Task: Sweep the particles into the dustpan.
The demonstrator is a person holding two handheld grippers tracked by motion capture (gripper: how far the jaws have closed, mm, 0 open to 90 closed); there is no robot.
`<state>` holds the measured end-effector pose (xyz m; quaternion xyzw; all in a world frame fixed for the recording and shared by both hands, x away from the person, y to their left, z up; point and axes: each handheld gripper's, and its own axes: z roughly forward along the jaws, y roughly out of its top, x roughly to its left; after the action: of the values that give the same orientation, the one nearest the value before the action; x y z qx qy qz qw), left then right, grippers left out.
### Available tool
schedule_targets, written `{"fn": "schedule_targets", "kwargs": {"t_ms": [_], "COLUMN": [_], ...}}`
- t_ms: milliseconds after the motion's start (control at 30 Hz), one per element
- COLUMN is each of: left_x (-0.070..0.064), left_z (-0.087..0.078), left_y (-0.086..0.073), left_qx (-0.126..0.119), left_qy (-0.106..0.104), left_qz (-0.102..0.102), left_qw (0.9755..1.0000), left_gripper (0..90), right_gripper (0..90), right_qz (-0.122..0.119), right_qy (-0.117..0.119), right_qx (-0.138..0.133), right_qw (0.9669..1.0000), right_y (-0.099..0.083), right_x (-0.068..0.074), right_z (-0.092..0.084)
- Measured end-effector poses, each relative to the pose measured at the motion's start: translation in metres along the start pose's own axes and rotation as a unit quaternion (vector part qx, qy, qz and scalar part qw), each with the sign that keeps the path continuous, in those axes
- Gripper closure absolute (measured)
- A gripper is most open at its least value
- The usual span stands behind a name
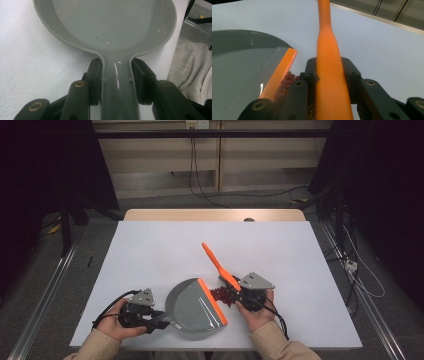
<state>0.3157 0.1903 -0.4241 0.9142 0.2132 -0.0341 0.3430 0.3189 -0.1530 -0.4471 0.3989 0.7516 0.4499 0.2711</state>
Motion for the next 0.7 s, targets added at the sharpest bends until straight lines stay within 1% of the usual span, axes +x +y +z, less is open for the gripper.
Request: {"fn": "schedule_targets", "kwargs": {"t_ms": [33, 67, 100, 133, 167, 200, 233, 300, 333, 367, 400, 433, 467, 500, 533, 633, 667, 700], "left_x": [0.0, -0.001, 0.0, -0.001, -0.001, -0.002, -0.002, -0.002, -0.003, -0.002, -0.002, -0.003, -0.003, -0.004, -0.004, -0.004, -0.005, -0.006], "left_z": [0.0, 0.0, 0.001, 0.002, 0.002, 0.003, 0.003, 0.005, 0.005, 0.007, 0.007, 0.008, 0.008, 0.009, 0.009, 0.01, 0.01, 0.01], "left_y": [0.0, 0.001, 0.001, 0.001, 0.002, 0.003, 0.004, 0.005, 0.006, 0.006, 0.007, 0.007, 0.007, 0.008, 0.008, 0.008, 0.009, 0.009], "left_qx": [0.0, 0.004, 0.008, 0.005, 0.012, 0.008, 0.009, 0.006, 0.01, 0.008, 0.009, 0.01, 0.008, 0.009, 0.011, 0.008, 0.011, 0.009], "left_qy": [0.0, 0.006, 0.002, -0.003, 0.004, -0.001, -0.001, -0.007, 0.0, -0.01, -0.01, -0.001, -0.009, -0.011, -0.011, -0.013, -0.005, -0.004], "left_qz": [0.0, 0.001, 0.002, -0.001, 0.005, 0.001, 0.004, -0.001, 0.002, 0.001, 0.0, 0.0, -0.001, -0.003, -0.001, -0.006, -0.008, -0.009], "left_qw": [1.0, 1.0, 1.0, 1.0, 0.9999, 1.0, 1.0, 1.0, 0.9999, 0.9999, 0.9999, 0.9999, 0.9999, 0.9999, 0.9999, 0.9999, 0.9999, 0.9999], "left_gripper": [62.4, 62.4, 62.5, 62.4, 62.4, 62.4, 62.4, 62.4, 62.4, 62.4, 62.4, 62.4, 62.4, 62.4, 62.4, 62.4, 62.4, 62.4], "right_gripper": [71.0, 71.0, 71.0, 71.0, 70.9, 70.9, 70.9, 70.8, 70.8, 70.8, 70.8, 70.7, 70.7, 70.7, 70.6, 70.6, 70.6, 70.6], "right_qz": [0.004, 0.007, 0.008, 0.008, 0.011, 0.01, 0.009, 0.012, 0.013, 0.014, 0.016, 0.015, 0.016, 0.017, 0.017, 0.023, 0.027, 0.029], "right_qy": [0.001, 0.003, 0.001, 0.0, 0.001, 0.0, 0.0, -0.001, -0.001, -0.001, -0.003, -0.003, -0.005, -0.007, -0.007, -0.008, -0.005, -0.004], "right_qx": [0.0, -0.002, -0.001, -0.002, -0.003, -0.004, -0.003, -0.004, -0.004, -0.007, -0.006, -0.006, -0.006, -0.006, -0.006, -0.008, -0.009, -0.01], "right_qw": [1.0, 1.0, 1.0, 1.0, 0.9999, 0.9999, 1.0, 0.9999, 0.9999, 0.9999, 0.9998, 0.9999, 0.9998, 0.9998, 0.9998, 0.9997, 0.9996, 0.9995], "right_y": [0.0, 0.0, 0.0, 0.0, 0.0, 0.0, 0.001, 0.0, 0.001, 0.0, 0.0, 0.0, 0.0, 0.0, 0.0, 0.001, 0.001, 0.001], "right_x": [0.001, 0.002, 0.004, 0.005, 0.006, 0.007, 0.008, 0.01, 0.011, 0.011, 0.013, 0.014, 0.015, 0.016, 0.017, 0.019, 0.02, 0.021], "right_z": [0.0, 0.0, 0.0, 0.001, 0.001, 0.002, 0.002, 0.002, 0.002, 0.002, 0.002, 0.002, 0.002, 0.002, 0.002, 0.003, 0.004, 0.004]}}
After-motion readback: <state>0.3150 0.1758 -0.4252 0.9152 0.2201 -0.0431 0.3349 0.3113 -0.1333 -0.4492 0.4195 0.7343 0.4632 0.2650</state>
